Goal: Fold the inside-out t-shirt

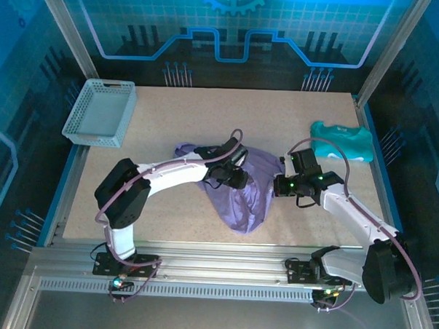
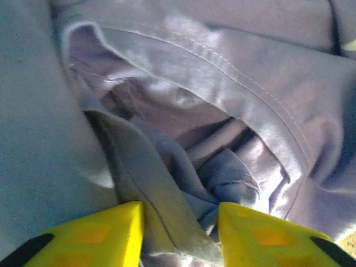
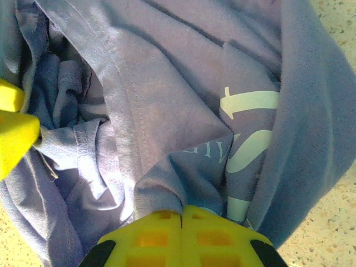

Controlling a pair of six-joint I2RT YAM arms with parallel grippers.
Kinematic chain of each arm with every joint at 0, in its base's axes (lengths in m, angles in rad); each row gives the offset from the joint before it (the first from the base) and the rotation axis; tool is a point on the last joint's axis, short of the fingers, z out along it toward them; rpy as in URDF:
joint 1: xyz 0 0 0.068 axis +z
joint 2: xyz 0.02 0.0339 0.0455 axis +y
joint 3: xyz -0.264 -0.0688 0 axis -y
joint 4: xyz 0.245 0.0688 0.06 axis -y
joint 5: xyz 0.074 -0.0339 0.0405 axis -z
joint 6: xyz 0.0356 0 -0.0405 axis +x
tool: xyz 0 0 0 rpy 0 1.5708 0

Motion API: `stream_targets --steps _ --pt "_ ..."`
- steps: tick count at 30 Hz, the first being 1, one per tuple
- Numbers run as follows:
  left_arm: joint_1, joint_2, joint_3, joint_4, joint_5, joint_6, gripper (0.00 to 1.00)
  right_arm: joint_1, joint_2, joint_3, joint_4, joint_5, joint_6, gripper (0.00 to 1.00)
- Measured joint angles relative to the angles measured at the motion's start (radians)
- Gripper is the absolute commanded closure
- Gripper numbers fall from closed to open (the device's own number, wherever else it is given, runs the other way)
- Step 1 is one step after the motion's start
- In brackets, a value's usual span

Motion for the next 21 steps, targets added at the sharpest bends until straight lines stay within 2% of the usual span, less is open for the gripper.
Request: stream_targets --steps 9,13,18,21 --pt "0.013 0.005 0.000 0.000 -0.004 -0.014 0.85 0.000 0.000 0.000 0.009 0.000 -0.003 1.00" --pt "0.020 0.011 0.000 0.000 0.004 -0.015 1.00 0.000 0.000 0.000 0.010 0.000 -0.003 1.00" --pt "0.039 -0.019 -0.039 0.052 0.038 -0.013 1.00 0.000 -0.008 0.000 0.016 -0.011 -0.012 0.92" --pt "0.067 -0.132 -0.126 0.108 0.092 -0.002 1.00 0.007 -0.040 -0.002 0.032 -0.024 -0.026 0.84"
